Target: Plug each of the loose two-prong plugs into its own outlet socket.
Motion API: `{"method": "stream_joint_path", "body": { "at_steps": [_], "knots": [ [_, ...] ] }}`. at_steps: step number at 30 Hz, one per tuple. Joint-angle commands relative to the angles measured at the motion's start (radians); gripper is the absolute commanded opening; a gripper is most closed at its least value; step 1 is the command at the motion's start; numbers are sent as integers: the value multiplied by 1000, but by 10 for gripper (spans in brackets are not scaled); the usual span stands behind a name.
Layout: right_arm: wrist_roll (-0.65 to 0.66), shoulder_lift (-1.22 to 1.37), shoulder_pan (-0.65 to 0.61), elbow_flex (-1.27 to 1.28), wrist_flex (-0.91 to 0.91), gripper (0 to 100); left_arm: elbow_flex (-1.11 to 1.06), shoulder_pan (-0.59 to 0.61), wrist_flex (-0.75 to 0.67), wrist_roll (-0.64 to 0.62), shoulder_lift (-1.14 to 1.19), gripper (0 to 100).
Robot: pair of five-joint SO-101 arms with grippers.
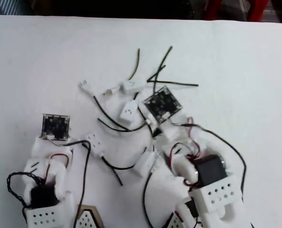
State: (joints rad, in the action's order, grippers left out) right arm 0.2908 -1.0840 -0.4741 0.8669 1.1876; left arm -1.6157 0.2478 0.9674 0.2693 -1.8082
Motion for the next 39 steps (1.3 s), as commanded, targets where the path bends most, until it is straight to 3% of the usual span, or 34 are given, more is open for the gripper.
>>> {"method": "stream_joint_path", "body": {
  "at_steps": [1, 9, 21, 30, 33, 36, 39],
  "knots": [
    [-95, 4, -114, 17, -117, 18, 138, -73, -87, -81, -12, 24],
    [-262, 4, -269, 126, -395, 18, 153, -170, -241, -97, -10, 24],
    [-304, 2, -430, 143, -401, 17, 210, -326, -285, -98, -7, 24],
    [-299, 2, -435, 160, -398, 17, 359, -607, -49, -89, -7, 152],
    [-298, 2, -432, 158, -375, 17, 367, -668, 0, -9, -7, 139],
    [-298, 2, -432, 158, -355, 17, 374, -694, 34, 20, -8, 124],
    [-298, 2, -410, 158, -341, 17, 408, -638, 28, -20, -7, 120]
  ]
}}
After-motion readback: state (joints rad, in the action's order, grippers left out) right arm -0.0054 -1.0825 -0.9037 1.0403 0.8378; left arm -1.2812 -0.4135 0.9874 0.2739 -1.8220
